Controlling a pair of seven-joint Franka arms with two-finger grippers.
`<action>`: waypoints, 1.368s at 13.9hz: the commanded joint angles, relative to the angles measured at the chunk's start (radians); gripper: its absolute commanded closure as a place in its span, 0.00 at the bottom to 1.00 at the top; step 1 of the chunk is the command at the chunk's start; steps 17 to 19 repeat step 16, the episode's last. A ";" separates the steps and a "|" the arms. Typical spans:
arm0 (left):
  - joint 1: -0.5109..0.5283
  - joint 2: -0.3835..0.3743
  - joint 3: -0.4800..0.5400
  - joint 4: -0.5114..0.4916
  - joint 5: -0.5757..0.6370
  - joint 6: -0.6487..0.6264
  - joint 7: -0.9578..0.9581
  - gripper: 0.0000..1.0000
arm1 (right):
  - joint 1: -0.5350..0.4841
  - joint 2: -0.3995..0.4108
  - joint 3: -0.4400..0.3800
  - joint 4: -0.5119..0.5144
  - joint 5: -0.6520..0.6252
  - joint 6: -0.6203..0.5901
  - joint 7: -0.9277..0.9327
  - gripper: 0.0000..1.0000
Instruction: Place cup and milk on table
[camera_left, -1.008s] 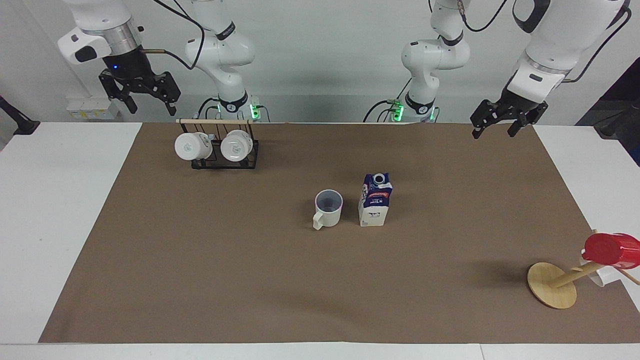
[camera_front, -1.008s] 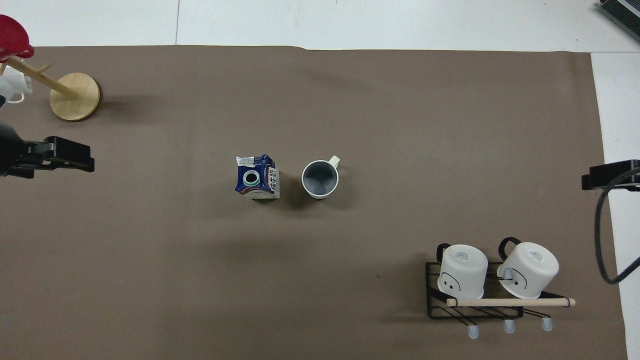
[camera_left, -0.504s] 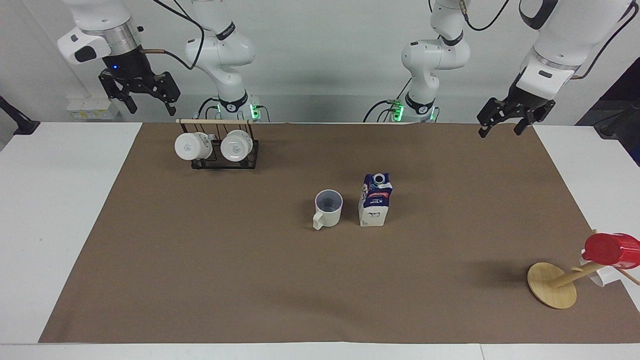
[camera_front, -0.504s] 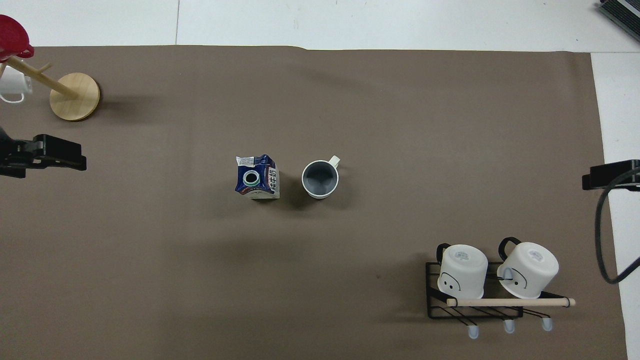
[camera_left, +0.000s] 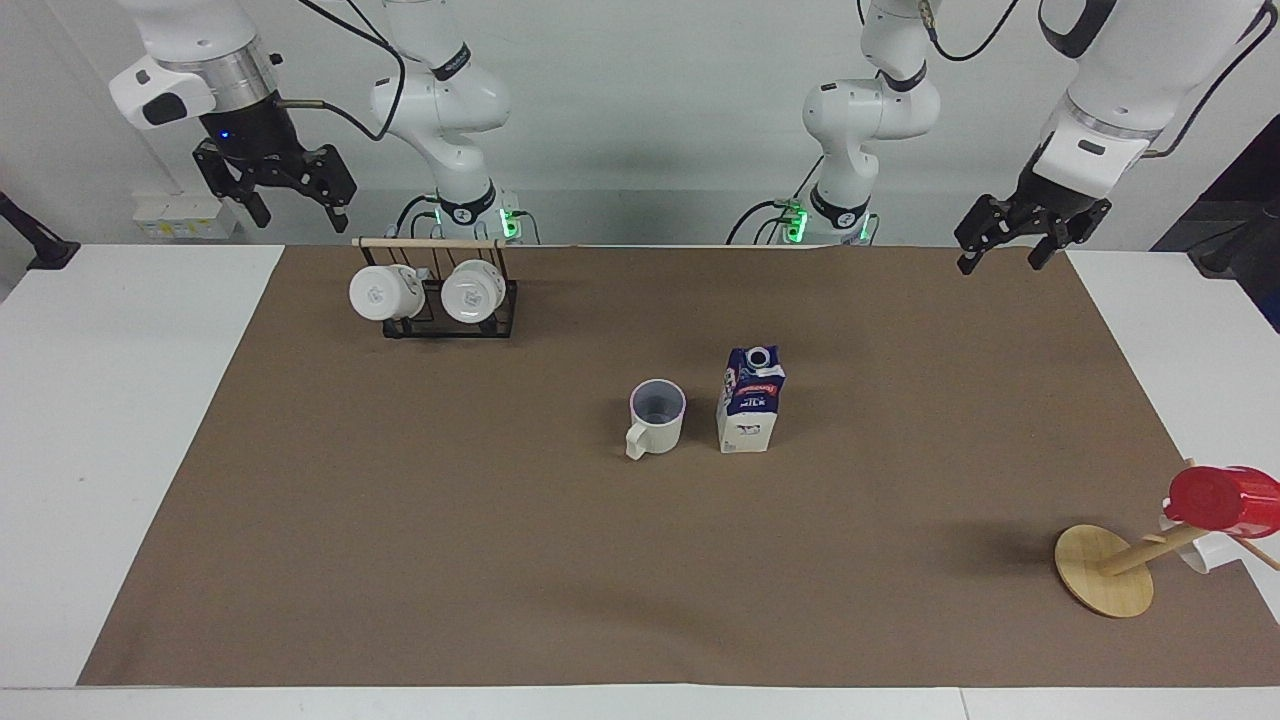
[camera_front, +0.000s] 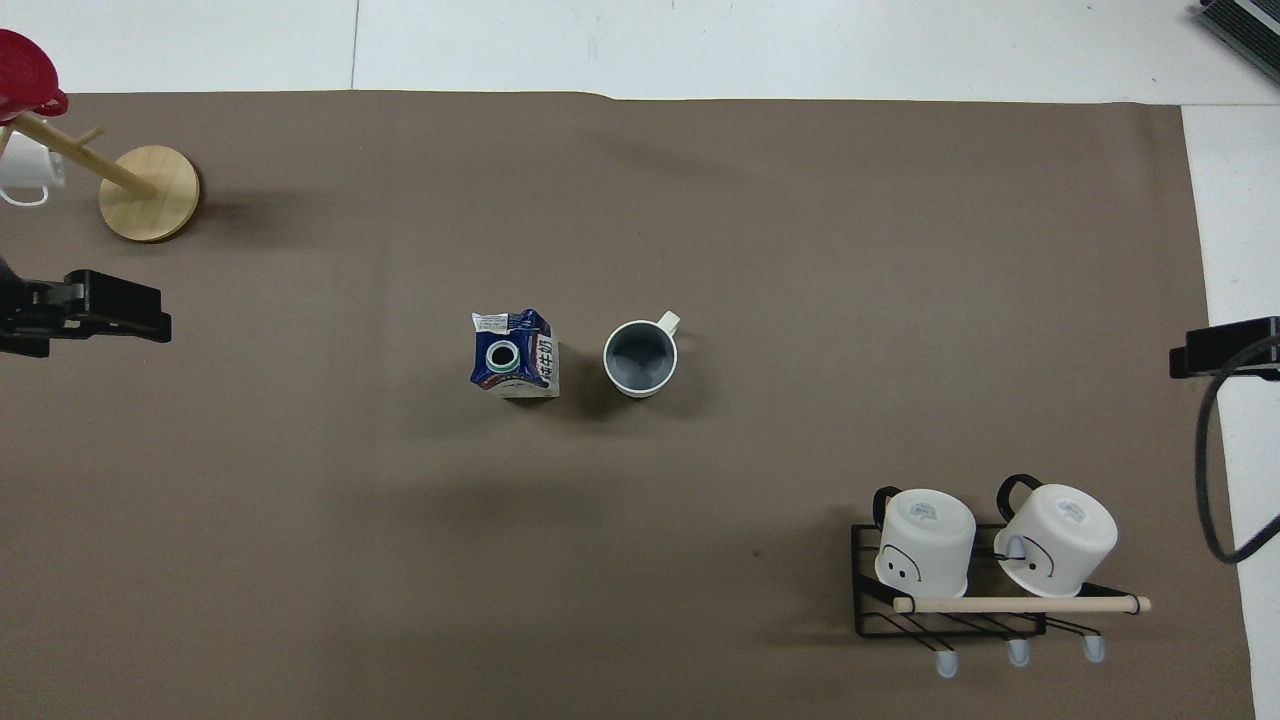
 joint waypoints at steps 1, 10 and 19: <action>-0.066 -0.011 0.061 0.016 0.009 -0.063 0.013 0.00 | -0.010 -0.006 0.004 -0.008 0.009 0.009 0.014 0.00; -0.076 -0.028 0.050 0.036 0.009 -0.127 0.013 0.00 | -0.010 -0.006 0.004 -0.008 0.010 0.009 0.014 0.00; -0.071 -0.038 0.046 0.036 0.015 -0.123 0.013 0.00 | -0.010 -0.008 0.004 -0.008 0.010 0.009 0.014 0.00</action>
